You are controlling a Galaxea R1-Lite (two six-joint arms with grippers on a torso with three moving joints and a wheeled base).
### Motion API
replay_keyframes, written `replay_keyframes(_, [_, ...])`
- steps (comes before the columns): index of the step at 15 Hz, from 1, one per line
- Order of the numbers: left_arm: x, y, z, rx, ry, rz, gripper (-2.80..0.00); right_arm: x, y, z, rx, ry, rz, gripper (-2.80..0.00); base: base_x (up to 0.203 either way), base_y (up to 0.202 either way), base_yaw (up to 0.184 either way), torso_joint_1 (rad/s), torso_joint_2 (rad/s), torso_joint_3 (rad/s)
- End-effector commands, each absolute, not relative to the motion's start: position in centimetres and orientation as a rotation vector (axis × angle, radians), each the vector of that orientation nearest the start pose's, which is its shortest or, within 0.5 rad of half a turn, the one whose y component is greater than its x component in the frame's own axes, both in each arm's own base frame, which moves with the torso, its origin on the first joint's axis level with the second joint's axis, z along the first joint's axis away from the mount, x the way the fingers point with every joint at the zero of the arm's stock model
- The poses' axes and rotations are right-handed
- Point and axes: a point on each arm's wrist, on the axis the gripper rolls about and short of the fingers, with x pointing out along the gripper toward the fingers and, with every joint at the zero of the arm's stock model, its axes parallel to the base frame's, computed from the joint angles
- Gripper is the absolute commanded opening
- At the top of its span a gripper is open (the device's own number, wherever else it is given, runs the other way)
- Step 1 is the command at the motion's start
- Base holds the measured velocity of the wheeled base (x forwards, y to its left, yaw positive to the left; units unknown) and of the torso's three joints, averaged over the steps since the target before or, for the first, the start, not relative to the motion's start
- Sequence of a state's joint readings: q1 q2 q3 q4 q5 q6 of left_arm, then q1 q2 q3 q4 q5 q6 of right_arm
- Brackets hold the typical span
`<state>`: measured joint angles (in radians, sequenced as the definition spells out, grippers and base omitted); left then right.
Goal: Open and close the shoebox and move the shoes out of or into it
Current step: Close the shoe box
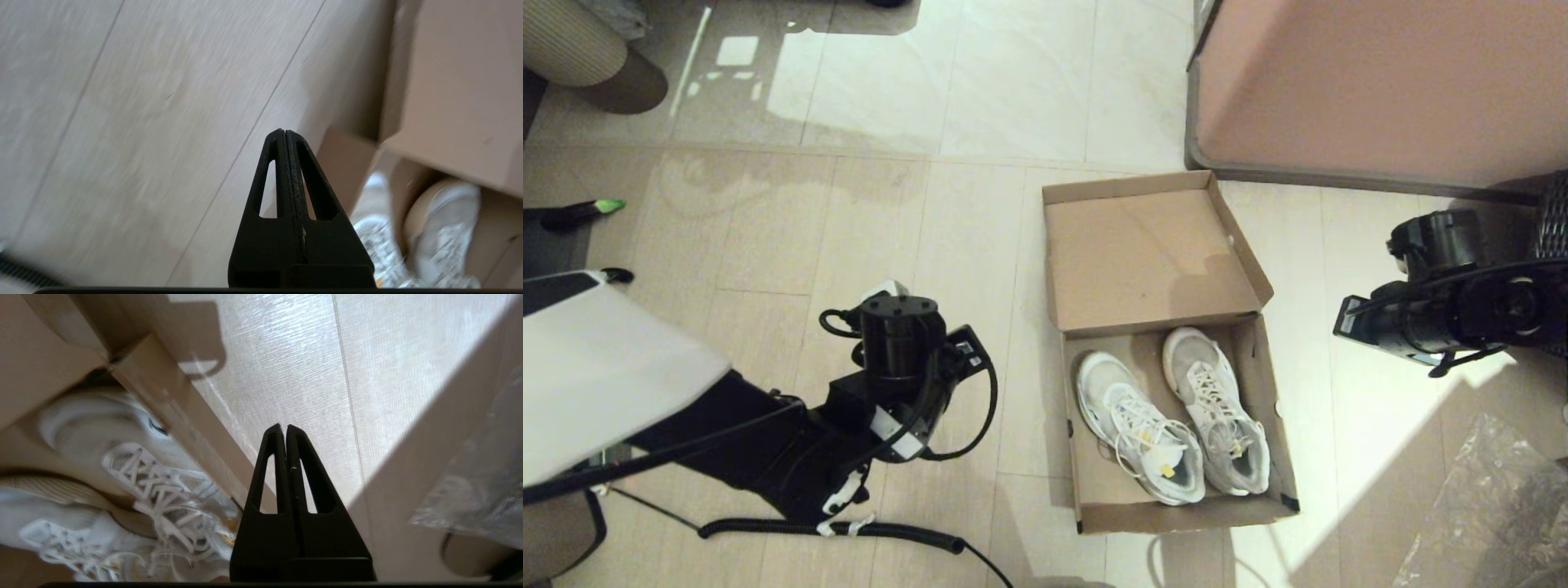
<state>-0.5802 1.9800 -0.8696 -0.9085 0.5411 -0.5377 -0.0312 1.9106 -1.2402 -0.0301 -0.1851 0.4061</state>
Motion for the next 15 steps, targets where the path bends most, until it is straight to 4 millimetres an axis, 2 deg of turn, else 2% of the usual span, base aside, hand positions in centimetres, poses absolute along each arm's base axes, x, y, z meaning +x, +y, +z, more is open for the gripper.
replay_keyframes(1, [31.9, -19.6, 12.9, -0.439, 0.164, 0.010, -2.80, 39.4, -2.2, 11.8, 0.338, 0.665, -0.363, -2.80, 0.000, 0.000, 0.000, 0.000, 0.00, 0.000])
replay_keyframes(4, [32.3, -19.7, 12.7, -0.438, 0.166, 0.012, -2.80, 41.7, -2.0, 6.4, 0.329, 0.705, -0.363, -2.80, 0.000, 0.000, 0.000, 0.000, 0.00, 0.000])
replay_keyframes(6, [32.5, -19.5, 12.5, -0.437, 0.167, 0.021, -2.80, 43.2, -1.5, 4.0, 0.327, 0.696, -0.349, -2.80, 0.000, 0.000, 0.000, 0.000, 0.00, 0.000])
replay_keyframes(7, [32.8, -19.3, 12.4, -0.439, 0.166, 0.030, -2.80, 43.9, -0.4, 4.0, 0.326, 0.671, -0.320, -2.80, 0.000, 0.000, 0.000, 0.000, 0.00, 0.000])
replay_keyframes(9, [33.5, -19.4, 12.2, -0.451, 0.162, 0.036, -2.80, 44.1, 1.6, 4.1, 0.314, 0.669, -0.272, -2.80, 0.000, 0.000, 0.000, 0.000, 0.00, 0.000])
replay_keyframes(14, [36.0, -20.2, 9.8, -0.438, 0.182, 0.058, -2.80, 42.9, 6.4, 5.0, 0.277, 0.681, -0.167, -2.80, 0.000, 0.000, 0.000, 0.000, 0.00, 0.000])
replay_keyframes(15, [36.6, -20.1, 9.4, -0.437, 0.179, 0.073, -2.80, 42.0, 7.6, 5.0, 0.263, 0.700, -0.141, -2.80, 0.000, 0.000, 0.000, 0.000, 0.00, 0.000])
